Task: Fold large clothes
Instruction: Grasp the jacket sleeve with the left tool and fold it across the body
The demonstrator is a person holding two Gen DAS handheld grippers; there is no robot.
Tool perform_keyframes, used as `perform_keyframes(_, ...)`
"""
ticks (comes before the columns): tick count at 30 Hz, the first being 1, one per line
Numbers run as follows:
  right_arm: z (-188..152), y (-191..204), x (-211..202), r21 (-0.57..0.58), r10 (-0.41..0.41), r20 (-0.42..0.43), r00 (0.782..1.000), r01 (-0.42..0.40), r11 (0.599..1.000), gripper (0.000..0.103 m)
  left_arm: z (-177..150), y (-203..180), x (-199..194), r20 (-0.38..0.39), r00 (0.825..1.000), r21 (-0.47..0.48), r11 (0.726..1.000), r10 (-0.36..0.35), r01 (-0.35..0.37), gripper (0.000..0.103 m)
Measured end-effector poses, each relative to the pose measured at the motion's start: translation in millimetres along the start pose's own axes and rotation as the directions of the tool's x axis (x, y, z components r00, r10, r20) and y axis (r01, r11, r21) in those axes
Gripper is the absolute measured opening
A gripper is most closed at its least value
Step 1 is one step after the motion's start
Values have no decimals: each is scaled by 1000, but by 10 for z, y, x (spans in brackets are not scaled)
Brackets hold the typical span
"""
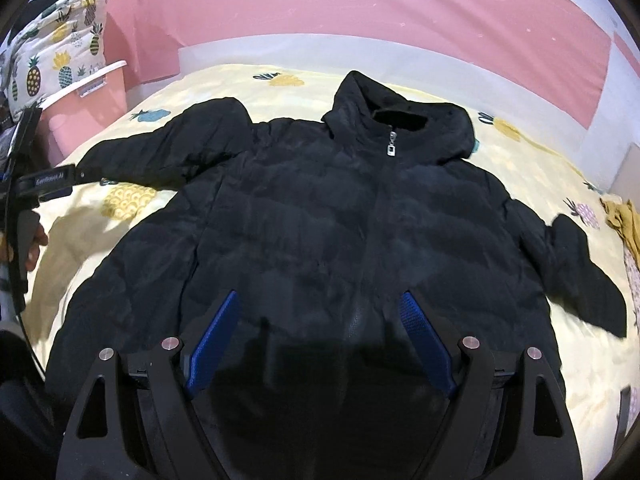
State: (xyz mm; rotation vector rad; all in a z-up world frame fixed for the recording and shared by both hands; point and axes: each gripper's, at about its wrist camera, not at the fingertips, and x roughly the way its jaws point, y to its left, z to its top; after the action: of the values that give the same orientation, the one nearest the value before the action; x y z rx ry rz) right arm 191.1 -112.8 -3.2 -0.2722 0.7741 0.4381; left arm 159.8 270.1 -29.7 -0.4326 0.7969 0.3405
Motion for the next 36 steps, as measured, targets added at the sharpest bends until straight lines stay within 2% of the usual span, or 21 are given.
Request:
perform_keyframes(10,285,-2,493,-30,7,-28,1000,-7,1000,82,352,607,640,-38,999,-186,982,6,-13,100)
perform_keyframes(14,362,-49,646,-31,-9,-32,999,8,999,82,411,758,859,-54,998,-236,970,37,-49,89)
perform_keyframes(18,358,-117,736,-29,-21,-44,999,19,999,82,504,735,960,-43,995,-195,976,95,-101,67)
perform_keyframes(19,346,-142,748,-27,-23,-47,999,21,999,82,525,717,976,-36,996,-186,979,79,-85,51)
perform_keyframes(20,329,-179,763,-22,-27,-52,998,26,999,82,548,699,987,-33,996,-179,980,78,-82,44)
perform_keyframes(21,316,-204,770,-19,-28,-55,998,27,999,82,579,685,999,-29,997,-173,982,77,-81,31)
perform_keyframes(22,296,-240,773,-14,-29,-60,998,29,999,82,607,678,989,-22,998,-168,984,64,-67,26)
perform_keyframes(24,261,-299,758,-6,-34,-63,997,34,999,82,667,666,914,-9,999,-164,986,36,-37,17)
perform_keyframes(30,146,-477,629,18,-44,-56,997,45,999,82,956,306,317,92,995,-90,995,-28,37,13)
perform_keyframes(33,79,-591,518,47,-44,-42,998,46,998,82,1091,-65,-145,164,982,-11,996,-91,94,13)
perform_keyframes(36,8,-719,385,75,-52,-28,998,54,996,82,1177,-521,-552,214,961,84,984,-174,159,13)
